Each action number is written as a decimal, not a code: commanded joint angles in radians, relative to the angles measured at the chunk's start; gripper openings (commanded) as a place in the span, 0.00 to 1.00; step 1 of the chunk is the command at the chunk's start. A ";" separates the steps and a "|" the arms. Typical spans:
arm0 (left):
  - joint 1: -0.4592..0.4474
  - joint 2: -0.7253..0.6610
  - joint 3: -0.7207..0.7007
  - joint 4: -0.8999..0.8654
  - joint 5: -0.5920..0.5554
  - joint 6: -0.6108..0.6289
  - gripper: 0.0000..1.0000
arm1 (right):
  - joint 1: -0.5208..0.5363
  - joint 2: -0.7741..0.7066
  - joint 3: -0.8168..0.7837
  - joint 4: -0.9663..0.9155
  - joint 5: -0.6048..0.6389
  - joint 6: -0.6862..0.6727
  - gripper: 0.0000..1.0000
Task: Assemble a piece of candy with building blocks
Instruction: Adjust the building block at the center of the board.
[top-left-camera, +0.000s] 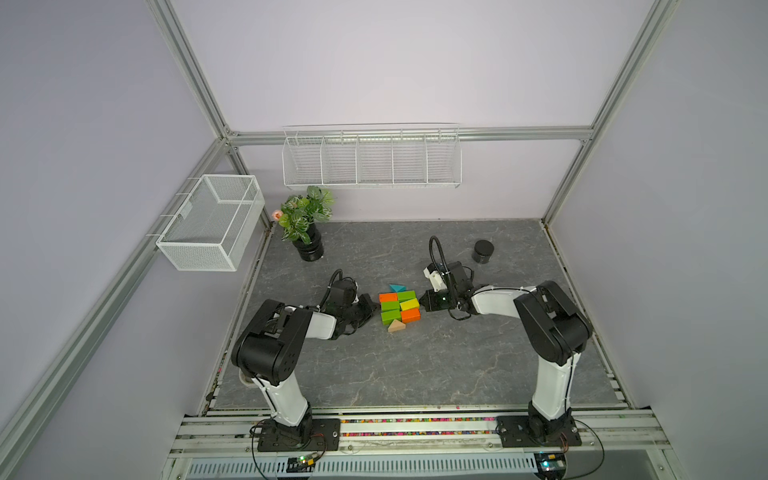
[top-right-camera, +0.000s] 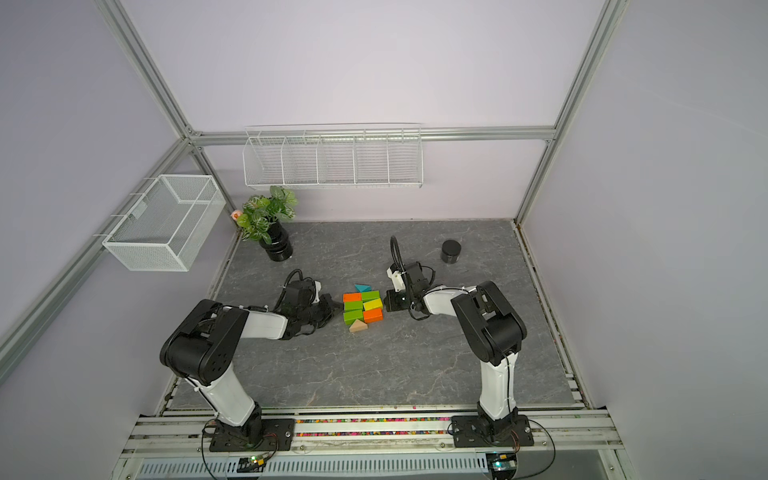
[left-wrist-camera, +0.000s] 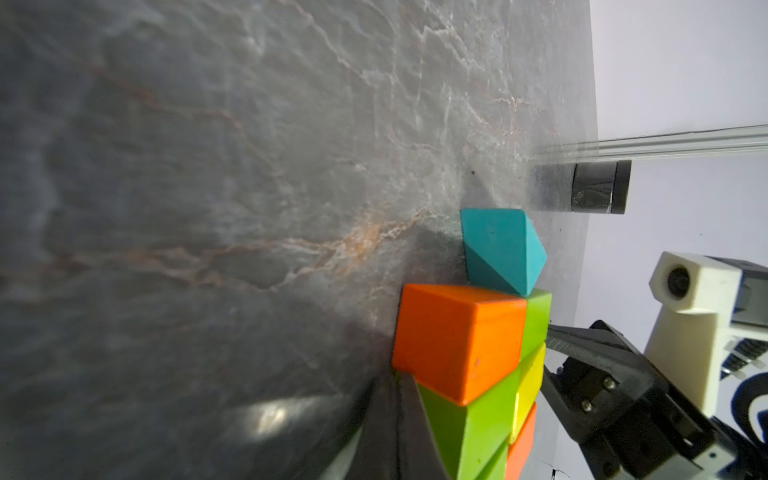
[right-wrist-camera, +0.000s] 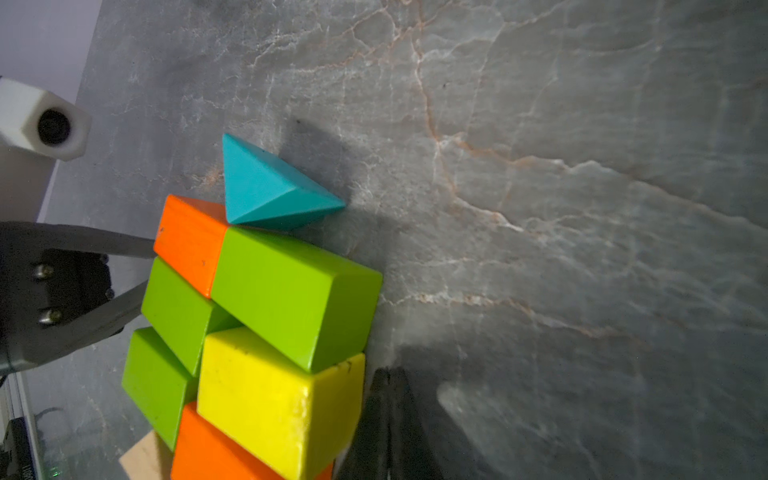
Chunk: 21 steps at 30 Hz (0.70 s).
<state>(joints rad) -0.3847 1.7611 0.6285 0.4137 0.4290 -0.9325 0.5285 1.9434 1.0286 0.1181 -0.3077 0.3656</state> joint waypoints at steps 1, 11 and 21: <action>-0.008 0.009 0.017 -0.010 0.007 -0.018 0.00 | 0.013 -0.015 -0.004 -0.061 0.004 -0.013 0.07; -0.008 -0.016 0.012 -0.086 -0.011 0.005 0.00 | 0.024 -0.035 -0.003 -0.086 0.007 -0.015 0.07; -0.005 -0.097 0.002 -0.207 -0.077 0.030 0.00 | 0.048 -0.086 -0.024 -0.109 0.039 -0.021 0.07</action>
<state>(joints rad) -0.3866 1.6897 0.6304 0.2707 0.3882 -0.9180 0.5659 1.8919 1.0222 0.0399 -0.2848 0.3588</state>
